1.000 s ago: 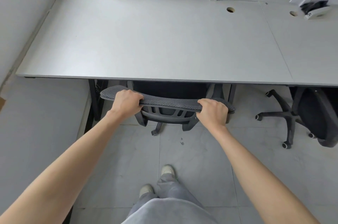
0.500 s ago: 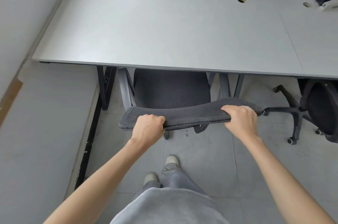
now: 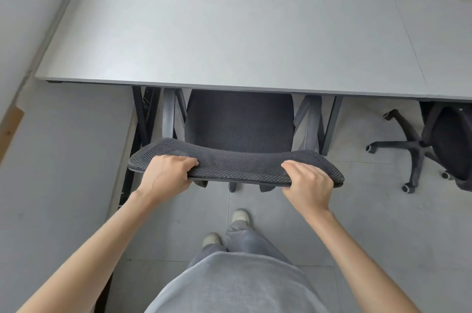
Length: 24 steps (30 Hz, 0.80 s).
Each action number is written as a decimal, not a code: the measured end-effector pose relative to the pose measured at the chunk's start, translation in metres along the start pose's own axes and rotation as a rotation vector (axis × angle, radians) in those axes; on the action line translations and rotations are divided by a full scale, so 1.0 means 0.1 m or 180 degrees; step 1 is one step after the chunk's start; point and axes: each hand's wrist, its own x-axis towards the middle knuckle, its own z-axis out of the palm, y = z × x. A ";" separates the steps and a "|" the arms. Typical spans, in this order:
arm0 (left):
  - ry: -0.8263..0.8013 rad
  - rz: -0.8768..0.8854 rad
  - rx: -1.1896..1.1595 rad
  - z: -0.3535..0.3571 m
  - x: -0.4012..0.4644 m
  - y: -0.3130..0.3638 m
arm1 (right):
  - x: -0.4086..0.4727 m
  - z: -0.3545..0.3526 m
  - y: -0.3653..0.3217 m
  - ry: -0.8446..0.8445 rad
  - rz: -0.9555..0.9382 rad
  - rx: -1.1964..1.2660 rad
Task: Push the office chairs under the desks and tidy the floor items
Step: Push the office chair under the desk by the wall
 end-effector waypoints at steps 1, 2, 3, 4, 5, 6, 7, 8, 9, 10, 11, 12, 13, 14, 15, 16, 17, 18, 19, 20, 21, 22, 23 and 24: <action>-0.0001 -0.0053 -0.0030 -0.01 0.07 -0.02 | 0.07 0.03 0.02 0.0010 0.0003 -0.0018; -0.0058 -0.0131 -0.0068 -0.04 0.15 -0.02 | 0.16 0.05 0.05 -0.0008 0.0018 -0.0041; -0.0124 -0.0191 -0.0077 -0.07 0.25 -0.03 | 0.26 0.08 0.08 -0.0049 0.0051 -0.0068; -0.0184 -0.0240 -0.0049 -0.08 0.36 -0.04 | 0.36 0.11 0.12 -0.0115 0.0099 -0.0093; -0.0240 -0.0297 -0.0016 -0.09 0.47 -0.06 | 0.48 0.13 0.14 -0.0195 0.0151 -0.0119; -0.0309 -0.0361 0.0016 -0.11 0.59 -0.10 | 0.59 0.16 0.16 -0.0264 0.0197 -0.0142; -0.0369 -0.0417 0.0050 -0.13 0.71 -0.14 | 0.71 0.19 0.18 -0.0319 0.0231 -0.0151; -0.0405 -0.0465 0.0066 -0.14 0.83 -0.17 | 0.83 0.21 0.19 -0.0368 0.0256 -0.0154; -0.0421 -0.0504 0.0064 -0.15 0.94 -0.21 | 0.95 0.23 0.20 -0.0422 0.0280 -0.0160; -0.0424 -0.0542 0.0045 -0.16 1.05 -0.24 | 1.06 0.26 0.22 -0.0470 0.0318 -0.0176; -0.0423 -0.0579 0.0009 -0.16 1.15 -0.27 | 1.17 0.27 0.24 -0.0478 0.0355 -0.0173; -0.0422 -0.0606 -0.0030 -0.17 1.24 -0.30 | 1.27 0.29 0.27 -0.0454 0.0376 -0.0130; -0.0412 -0.0620 -0.0055 -0.19 1.32 -0.32 | 1.35 0.31 0.29 -0.0404 0.0371 -0.0066; -0.0398 -0.0630 -0.0063 -0.20 1.39 -0.34 | 1.42 0.33 0.30 -0.0371 0.0357 -0.0026; -0.0390 -0.0643 -0.0051 -0.21 1.45 -0.35 | 1.48 0.34 0.32 -0.0361 0.0328 -0.0031; -0.0385 -0.0657 -0.0028 -0.22 1.50 -0.36 | 1.53 0.36 0.34 -0.0353 0.0288 -0.0067; -0.0375 -0.0670 -0.0012 -0.21 1.54 -0.36 | 1.57 0.37 0.36 -0.0362 0.0253 -0.0106; -0.0349 -0.0682 -0.0011 -0.20 1.56 -0.35 | 1.61 0.38 0.39 -0.0384 0.0241 -0.0128; -0.0320 -0.0691 -0.0025 -0.18 1.58 -0.33 | 1.63 0.38 0.43 -0.0407 0.0241 -0.0131; -0.0278 -0.0692 -0.0034 -0.16 1.59 -0.30 | 1.65 0.38 0.48 -0.0410 0.0239 -0.0127; -0.0230 -0.0687 -0.0043 -0.13 1.59 -0.28 | 1.66 0.38 0.53 -0.0397 0.0225 -0.0127; -0.0181 -0.0681 -0.0043 -0.10 1.59 -0.25 | 1.65 0.38 0.58 -0.0382 0.0200 -0.0124; -0.0135 -0.0680 -0.0041 -0.07 1.59 -0.23 | 1.64 0.38 0.61 -0.0355 0.0162 -0.0121; -0.0110 -0.0685 -0.0035 -0.06 1.59 -0.22 | 1.64 0.39 0.64 -0.0320 0.0127 -0.0119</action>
